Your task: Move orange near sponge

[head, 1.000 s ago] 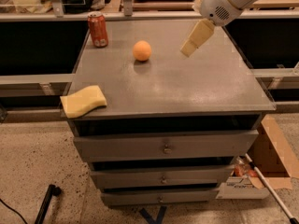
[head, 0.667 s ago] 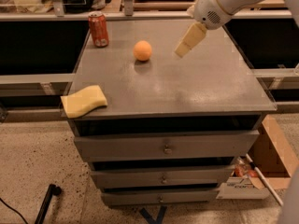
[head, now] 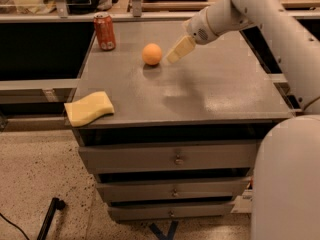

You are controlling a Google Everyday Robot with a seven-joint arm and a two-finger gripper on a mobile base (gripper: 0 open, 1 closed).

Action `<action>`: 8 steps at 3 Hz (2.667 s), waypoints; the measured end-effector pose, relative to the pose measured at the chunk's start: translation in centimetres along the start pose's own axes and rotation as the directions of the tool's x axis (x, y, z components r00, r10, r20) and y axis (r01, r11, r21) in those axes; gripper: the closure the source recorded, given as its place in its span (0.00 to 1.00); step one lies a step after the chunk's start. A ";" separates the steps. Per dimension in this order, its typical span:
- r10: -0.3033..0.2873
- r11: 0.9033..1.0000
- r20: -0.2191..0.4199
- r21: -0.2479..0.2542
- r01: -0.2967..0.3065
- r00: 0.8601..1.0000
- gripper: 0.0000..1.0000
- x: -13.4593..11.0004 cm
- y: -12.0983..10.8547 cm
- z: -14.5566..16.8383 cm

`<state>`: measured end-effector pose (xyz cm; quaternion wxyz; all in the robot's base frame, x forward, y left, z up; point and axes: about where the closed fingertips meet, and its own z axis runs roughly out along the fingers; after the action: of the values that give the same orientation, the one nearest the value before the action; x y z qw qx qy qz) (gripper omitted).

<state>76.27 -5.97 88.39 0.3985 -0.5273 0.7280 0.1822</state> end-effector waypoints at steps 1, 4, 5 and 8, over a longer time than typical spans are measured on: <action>0.006 1.000 0.115 0.005 -0.007 0.993 0.00 -1.2 -1.5 3.9; -0.016 1.000 0.200 -0.012 0.019 0.980 0.00 -3.3 -1.7 6.8; 0.013 0.999 0.185 -0.048 -0.004 0.983 0.00 -2.4 -1.0 7.2; 0.065 0.991 0.101 -0.125 -0.052 0.993 0.31 -0.9 1.1 6.7</action>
Offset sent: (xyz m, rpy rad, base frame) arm 0.0582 0.0627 -0.0085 0.2533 -0.1201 0.0549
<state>77.99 -0.37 84.74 0.3978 -0.5187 0.7086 0.2655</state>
